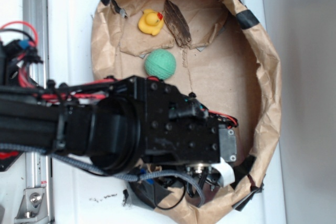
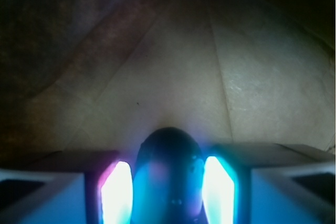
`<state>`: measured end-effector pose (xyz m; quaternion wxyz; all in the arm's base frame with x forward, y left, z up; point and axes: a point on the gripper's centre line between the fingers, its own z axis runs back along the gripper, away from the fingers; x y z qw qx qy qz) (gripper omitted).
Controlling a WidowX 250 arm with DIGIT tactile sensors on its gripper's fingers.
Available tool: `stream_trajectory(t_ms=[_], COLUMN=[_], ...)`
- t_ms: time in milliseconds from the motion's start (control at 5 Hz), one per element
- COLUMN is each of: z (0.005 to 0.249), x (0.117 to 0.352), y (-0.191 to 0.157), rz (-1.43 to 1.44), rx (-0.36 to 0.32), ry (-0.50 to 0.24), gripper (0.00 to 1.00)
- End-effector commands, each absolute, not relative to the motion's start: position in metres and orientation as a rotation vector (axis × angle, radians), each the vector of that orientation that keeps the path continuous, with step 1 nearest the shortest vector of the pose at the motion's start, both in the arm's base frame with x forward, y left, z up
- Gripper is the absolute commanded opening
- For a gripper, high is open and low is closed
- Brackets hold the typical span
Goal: Grab the plastic pickle.
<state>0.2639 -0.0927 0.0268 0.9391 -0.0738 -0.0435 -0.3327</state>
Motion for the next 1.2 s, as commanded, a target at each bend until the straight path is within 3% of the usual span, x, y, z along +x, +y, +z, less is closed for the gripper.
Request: stream_trajectory(t_ms=[0,200,600,800,1000], z=[0.041,0.064,0.149,0.176,0.186], x=[0.258,0.268,0.289,0.286,0.279], y=[-0.098,-0.079,-0.027,-0.024,-0.033], rz=[-0.642,-0.551,-0.296,-0.223,-0.186], rx=[-0.128,-0.072,0.05,0.063,0.092], ry=[-0.136,-0.17,-0.249,-0.263,-0.242], gripper=[0.0,0.0,0.0,0.0,0.0])
